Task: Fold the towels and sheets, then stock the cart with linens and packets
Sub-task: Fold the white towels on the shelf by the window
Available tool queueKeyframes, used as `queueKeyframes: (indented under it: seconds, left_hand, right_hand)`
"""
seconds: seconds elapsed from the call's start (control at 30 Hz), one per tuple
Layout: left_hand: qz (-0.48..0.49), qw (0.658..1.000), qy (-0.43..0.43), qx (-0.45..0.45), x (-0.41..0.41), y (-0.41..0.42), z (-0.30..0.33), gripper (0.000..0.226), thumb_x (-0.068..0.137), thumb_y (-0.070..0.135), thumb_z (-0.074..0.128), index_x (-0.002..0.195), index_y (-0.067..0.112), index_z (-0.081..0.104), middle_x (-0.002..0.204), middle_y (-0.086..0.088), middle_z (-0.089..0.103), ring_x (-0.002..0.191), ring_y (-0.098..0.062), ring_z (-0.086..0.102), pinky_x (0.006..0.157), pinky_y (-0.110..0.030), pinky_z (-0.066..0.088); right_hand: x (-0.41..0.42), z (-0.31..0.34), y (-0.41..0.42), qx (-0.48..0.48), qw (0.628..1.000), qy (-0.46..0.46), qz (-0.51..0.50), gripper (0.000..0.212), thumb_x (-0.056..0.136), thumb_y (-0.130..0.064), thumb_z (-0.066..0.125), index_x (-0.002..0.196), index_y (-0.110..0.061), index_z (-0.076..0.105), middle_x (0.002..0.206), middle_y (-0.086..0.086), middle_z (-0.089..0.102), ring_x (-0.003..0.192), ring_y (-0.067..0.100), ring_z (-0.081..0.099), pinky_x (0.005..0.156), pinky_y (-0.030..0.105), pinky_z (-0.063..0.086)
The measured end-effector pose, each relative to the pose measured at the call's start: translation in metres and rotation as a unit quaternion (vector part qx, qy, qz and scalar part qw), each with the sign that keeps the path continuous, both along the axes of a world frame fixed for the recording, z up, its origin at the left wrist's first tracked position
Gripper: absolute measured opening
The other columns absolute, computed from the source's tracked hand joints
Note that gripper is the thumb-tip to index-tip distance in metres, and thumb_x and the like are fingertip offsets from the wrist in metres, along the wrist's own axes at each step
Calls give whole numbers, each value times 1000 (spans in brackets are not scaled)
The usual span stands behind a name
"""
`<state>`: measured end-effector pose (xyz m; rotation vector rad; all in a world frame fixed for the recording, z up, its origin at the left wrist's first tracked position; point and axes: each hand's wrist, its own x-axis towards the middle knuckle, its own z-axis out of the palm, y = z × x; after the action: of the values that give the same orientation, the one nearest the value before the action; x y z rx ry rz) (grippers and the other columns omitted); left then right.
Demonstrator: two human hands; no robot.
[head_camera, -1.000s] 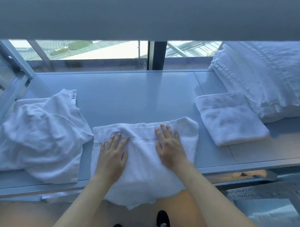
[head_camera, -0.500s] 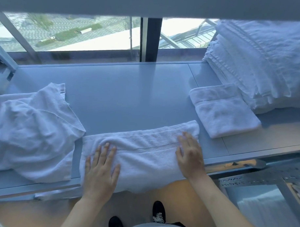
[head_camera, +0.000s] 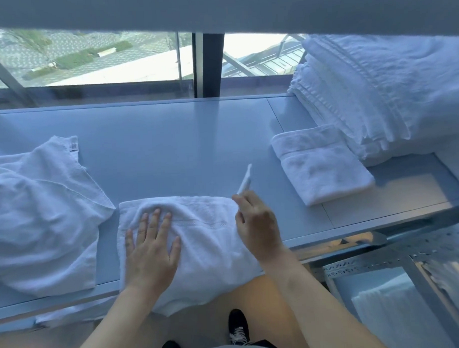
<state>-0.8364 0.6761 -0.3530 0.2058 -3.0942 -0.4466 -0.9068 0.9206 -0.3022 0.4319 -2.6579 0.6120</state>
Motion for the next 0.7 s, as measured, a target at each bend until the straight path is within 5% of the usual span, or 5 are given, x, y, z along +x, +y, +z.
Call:
queueKeyframes:
  seconds: [0.2,0.3,0.43,0.7]
  left_hand:
    - [7,1000,3,9,2,-10,4,74,96,59,16,163,30,23,172,6,10,159,-16,5,127,-52,5]
    - [0,1000,7,5,9,-24,1,71,97,58,19,163,31,23,171,7,13,159,-16,7,127,-52,5]
    - [-37,999,2,-2,20,-38,-7,68,100,57,22,163,34,18,172,11,8,159,-13,0,127,-53,6]
    - [-57,998,1,-18,32,-28,-7,67,101,54,23,163,30,20,172,8,9,159,-16,3,127,-53,10]
  right_hand:
    - [17,-34,-42,57,992,-90,75,44,85,2,53,126,-7,66,132,10,62,126,34,57,109,43,42]
    - [22,-42,-29,72,987,-115,80,49,97,-11,50,145,-11,56,157,8,47,150,30,36,124,50,23]
    - [30,-48,11,98,981,-149,72,59,101,-22,42,159,-19,36,169,2,23,159,19,6,129,47,10]
    - [54,-44,95,101,975,-196,-40,60,109,-31,36,165,-25,13,172,-10,1,159,15,3,128,51,13]
